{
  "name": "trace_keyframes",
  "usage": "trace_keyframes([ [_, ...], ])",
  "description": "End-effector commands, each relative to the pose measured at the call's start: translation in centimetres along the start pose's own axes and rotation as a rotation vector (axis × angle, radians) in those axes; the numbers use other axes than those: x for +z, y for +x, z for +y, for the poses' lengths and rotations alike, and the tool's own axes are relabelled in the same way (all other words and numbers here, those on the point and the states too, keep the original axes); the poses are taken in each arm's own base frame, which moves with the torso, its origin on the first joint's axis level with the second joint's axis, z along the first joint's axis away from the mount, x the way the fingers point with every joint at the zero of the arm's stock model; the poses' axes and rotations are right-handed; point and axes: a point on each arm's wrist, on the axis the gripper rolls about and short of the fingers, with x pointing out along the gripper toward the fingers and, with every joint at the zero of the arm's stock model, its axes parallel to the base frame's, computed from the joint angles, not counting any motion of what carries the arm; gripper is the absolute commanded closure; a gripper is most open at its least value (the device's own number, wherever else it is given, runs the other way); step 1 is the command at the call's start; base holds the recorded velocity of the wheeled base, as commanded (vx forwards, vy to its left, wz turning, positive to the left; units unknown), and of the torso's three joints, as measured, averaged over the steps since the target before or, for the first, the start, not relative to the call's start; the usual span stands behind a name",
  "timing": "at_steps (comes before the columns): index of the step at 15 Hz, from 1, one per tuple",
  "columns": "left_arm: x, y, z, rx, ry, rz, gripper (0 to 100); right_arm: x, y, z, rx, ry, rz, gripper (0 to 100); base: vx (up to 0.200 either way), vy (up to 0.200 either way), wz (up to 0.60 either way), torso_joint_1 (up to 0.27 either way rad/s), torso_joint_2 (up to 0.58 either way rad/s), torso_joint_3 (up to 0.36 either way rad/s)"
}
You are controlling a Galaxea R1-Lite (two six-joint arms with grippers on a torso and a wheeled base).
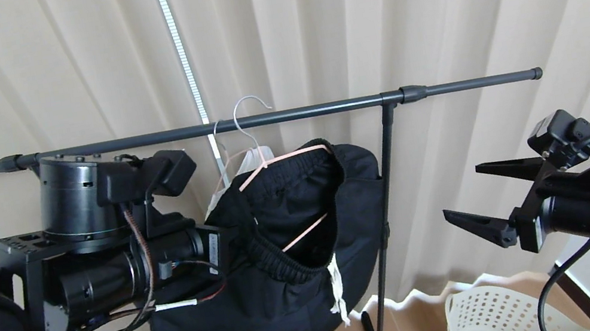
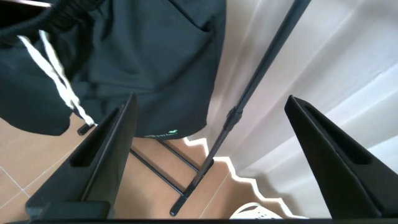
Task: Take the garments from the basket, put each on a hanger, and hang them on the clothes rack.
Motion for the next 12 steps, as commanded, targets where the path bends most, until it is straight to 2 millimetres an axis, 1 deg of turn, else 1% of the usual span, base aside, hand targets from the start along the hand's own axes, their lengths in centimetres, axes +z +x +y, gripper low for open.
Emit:
trace_keyframes([
  [1, 0.1, 2.2, -0.8, -0.004, -0.003, 0.040, 100, -0.1, 0.2, -0.1, 0.001, 0.002, 0.007, 0, 0.000, 0.000, 0.00, 0.000, 0.00, 0.000],
  [3, 0.9, 2.7, -1.3, 0.009, -0.027, 0.068, 100, -0.1, 0.4, -0.2, -0.001, 0.003, 0.010, 0, 0.000, 0.000, 0.00, 0.000, 0.00, 0.000],
  [4, 1.6, 3.1, -1.6, 0.031, -0.049, 0.086, 100, -0.1, 0.4, -0.3, -0.004, 0.004, 0.009, 0, 0.000, 0.000, 0.00, 0.000, 0.00, 0.000],
  [7, 3.1, 4.0, -2.5, 0.075, -0.096, 0.114, 100, 0.0, 0.4, -0.3, -0.006, 0.003, 0.006, 0, 0.000, 0.000, 0.00, 0.000, 0.00, 0.000],
  [12, 4.1, 5.7, -3.8, 0.170, -0.098, 0.136, 100, -0.1, 0.4, -0.3, -0.008, 0.004, 0.008, 0, 0.000, 0.000, 0.00, 0.000, 0.00, 0.000],
])
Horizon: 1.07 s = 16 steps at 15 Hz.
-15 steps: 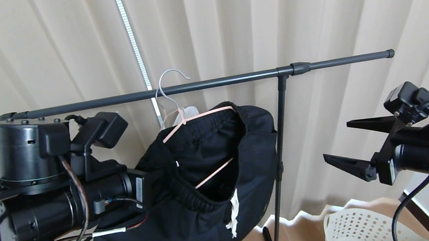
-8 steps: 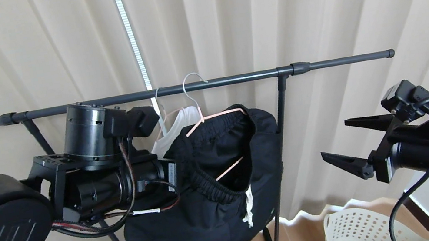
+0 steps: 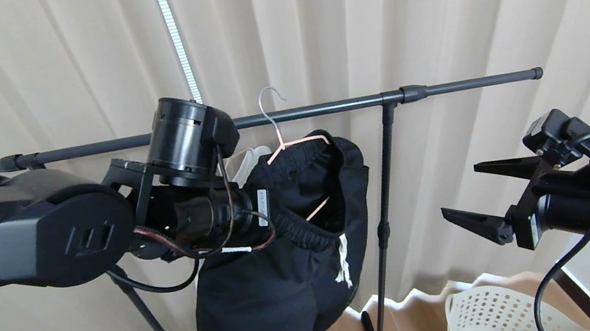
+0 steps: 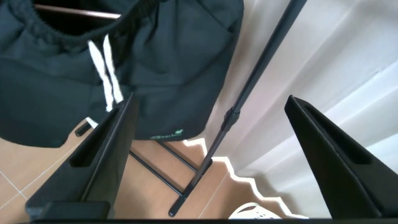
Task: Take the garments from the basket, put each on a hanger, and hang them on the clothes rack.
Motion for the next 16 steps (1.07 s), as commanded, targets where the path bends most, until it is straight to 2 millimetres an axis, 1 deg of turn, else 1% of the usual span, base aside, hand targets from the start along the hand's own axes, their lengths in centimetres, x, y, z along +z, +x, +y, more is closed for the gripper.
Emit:
trace_keyframes([
  [1, 0.0, 1.7, -0.9, 0.026, 0.013, 0.019, 100, 0.0, 0.1, 0.0, 0.000, 0.000, 0.002, 0, 0.000, 0.000, 0.00, 0.000, 0.00, 0.000],
  [2, 0.2, 2.3, -1.0, 0.053, 0.010, 0.019, 100, -0.1, 0.1, 0.0, 0.001, 0.001, 0.003, 0, 0.000, 0.000, 0.00, 0.000, 0.00, 0.000],
  [4, 0.5, 2.9, -1.3, 0.063, -0.003, 0.015, 100, 0.0, 0.1, 0.0, 0.000, 0.000, 0.002, 0, 0.000, 0.000, 0.00, 0.000, 0.00, 0.000],
  [7, 1.5, 4.1, -1.8, 0.084, -0.058, 0.050, 100, -0.1, 0.2, -0.2, -0.007, 0.003, 0.007, 0, 0.000, 0.000, 0.00, 0.000, 0.00, 0.000],
  [11, 1.8, 6.0, -2.0, 0.132, -0.079, 0.051, 100, -0.3, 0.4, -0.3, -0.006, 0.005, 0.014, 0, 0.000, 0.000, 0.00, 0.000, 0.00, 0.000],
  [12, 1.8, 6.4, -2.1, 0.151, -0.078, 0.046, 100, -0.3, 0.4, -0.3, -0.005, 0.006, 0.016, 0, 0.000, 0.000, 0.00, 0.000, 0.00, 0.000],
  [13, 2.0, 7.3, -1.8, 0.171, -0.083, 0.044, 100, -0.3, 0.4, -0.3, -0.005, 0.006, 0.016, 0, 0.000, 0.000, 0.00, 0.000, 0.00, 0.000],
  [14, 2.0, 7.4, -1.7, 0.172, -0.085, 0.043, 100, -0.3, 0.4, -0.3, -0.005, 0.006, 0.016, 0, 0.000, 0.000, 0.00, 0.000, 0.00, 0.000],
  [16, 2.5, 8.6, -1.3, 0.184, -0.099, 0.034, 100, -0.4, 0.5, -0.3, -0.004, 0.007, 0.020, 0, 0.000, 0.000, 0.00, 0.000, 0.00, 0.000],
])
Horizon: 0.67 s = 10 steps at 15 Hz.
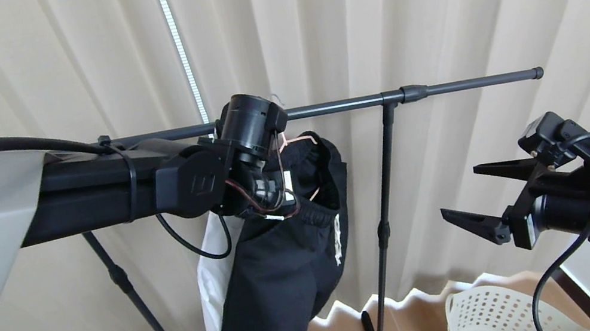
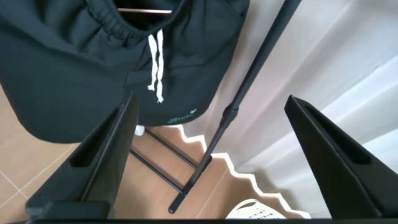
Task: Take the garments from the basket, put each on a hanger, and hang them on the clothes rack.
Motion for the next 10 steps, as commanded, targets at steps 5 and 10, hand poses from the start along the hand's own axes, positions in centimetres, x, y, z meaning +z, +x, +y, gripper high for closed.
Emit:
trace_keyframes([
  [5, -0.1, 2.2, -0.2, 0.015, -0.004, 0.008, 100, -0.3, 0.3, 0.0, 0.003, 0.004, 0.013, 0, 0.000, 0.000, 0.00, 0.000, 0.00, 0.000],
  [10, -0.2, 2.8, -0.5, 0.013, 0.000, 0.012, 100, -0.5, 0.5, -0.1, 0.002, 0.005, 0.019, 0, 0.000, 0.000, 0.00, 0.000, 0.00, 0.000],
])
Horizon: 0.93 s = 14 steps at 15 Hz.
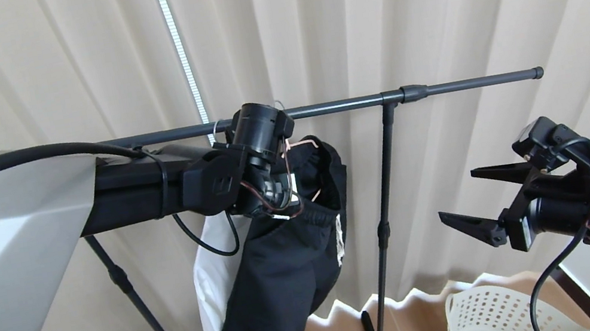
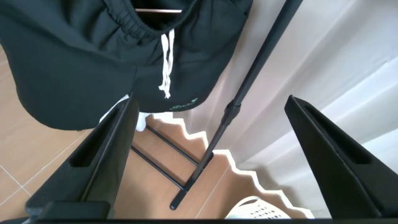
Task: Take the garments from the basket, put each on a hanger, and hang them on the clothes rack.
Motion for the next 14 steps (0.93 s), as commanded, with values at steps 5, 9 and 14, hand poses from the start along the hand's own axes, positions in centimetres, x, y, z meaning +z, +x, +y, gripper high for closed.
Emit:
trace_keyframes([
  [5, -0.1, 0.9, -0.3, 0.003, 0.012, 0.005, 100, 0.0, 0.0, 0.0, 0.000, 0.000, 0.001, 0, 0.000, 0.000, 0.00, 0.000, 0.00, 0.000],
  [9, -0.3, 1.3, -0.4, 0.004, 0.025, 0.011, 100, 0.0, 0.0, -0.1, -0.002, 0.001, 0.001, 0, 0.000, 0.000, 0.00, 0.000, 0.00, 0.000],
  [14, -0.8, 2.2, -0.6, 0.010, 0.032, 0.028, 100, 0.0, 0.0, -0.1, -0.002, 0.000, -0.001, 0, 0.000, 0.000, 0.00, 0.000, 0.00, 0.000],
])
